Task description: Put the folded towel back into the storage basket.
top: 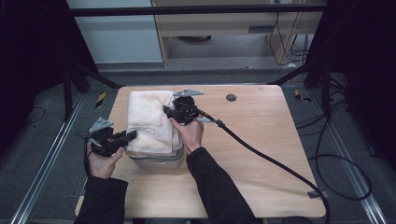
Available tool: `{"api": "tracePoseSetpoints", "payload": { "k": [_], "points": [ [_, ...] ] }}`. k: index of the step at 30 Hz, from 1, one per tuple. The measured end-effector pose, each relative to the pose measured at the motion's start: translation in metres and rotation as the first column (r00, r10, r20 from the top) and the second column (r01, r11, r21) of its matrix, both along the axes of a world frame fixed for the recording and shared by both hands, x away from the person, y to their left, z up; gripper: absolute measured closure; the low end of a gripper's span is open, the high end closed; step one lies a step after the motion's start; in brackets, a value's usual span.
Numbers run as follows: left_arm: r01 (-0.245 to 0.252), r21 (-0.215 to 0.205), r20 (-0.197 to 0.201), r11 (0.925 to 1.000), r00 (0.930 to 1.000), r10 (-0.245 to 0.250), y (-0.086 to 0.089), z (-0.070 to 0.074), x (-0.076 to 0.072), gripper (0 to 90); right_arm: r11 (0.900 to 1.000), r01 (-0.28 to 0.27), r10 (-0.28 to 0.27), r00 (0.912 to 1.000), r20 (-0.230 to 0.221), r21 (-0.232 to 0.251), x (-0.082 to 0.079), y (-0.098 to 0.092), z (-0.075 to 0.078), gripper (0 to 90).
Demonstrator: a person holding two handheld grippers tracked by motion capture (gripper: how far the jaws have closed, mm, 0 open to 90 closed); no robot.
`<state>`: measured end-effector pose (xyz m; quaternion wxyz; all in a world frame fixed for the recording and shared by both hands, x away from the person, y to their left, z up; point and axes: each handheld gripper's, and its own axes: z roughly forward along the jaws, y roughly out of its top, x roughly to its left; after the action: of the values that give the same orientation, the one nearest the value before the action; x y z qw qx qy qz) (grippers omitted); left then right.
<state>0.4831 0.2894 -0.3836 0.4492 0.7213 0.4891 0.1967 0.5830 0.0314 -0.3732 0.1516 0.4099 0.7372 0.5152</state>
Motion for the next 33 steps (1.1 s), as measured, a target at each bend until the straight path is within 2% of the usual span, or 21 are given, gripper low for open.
{"api": "tracePoseSetpoints", "payload": {
  "k": [4,13,18,23,33],
  "points": [
    [0.0,0.009,-0.011,1.0,0.9999,0.0,0.0,-0.004,0.001,73.7,1.0,0.004,-0.004,1.0,-0.006,-0.017,0.0,0.002,-0.006,65.8],
    [0.013,0.026,-0.041,0.9996,0.9991,-0.012,-0.003,-0.013,0.005,73.7,1.0,0.007,-0.007,0.9991,-0.042,-0.018,0.003,-0.001,-0.019,65.4],
    [0.013,0.041,-0.067,0.9991,0.9977,-0.011,-0.004,-0.021,0.009,73.7,0.998,0.008,-0.012,0.998,-0.062,-0.056,0.004,0.001,-0.03,65.1],
    [0.017,0.056,-0.094,0.9983,0.9955,-0.011,-0.005,-0.029,0.013,73.6,0.998,0.008,-0.013,0.997,-0.077,-0.064,0.006,0.001,-0.039,64.5],
    [0.023,0.088,-0.12,0.9959,0.9926,-0.012,-0.009,-0.038,0.018,73.5,0.996,0.016,-0.025,0.9946,-0.101,-0.083,0.007,-0.001,-0.054,64.0]
  ]
}}
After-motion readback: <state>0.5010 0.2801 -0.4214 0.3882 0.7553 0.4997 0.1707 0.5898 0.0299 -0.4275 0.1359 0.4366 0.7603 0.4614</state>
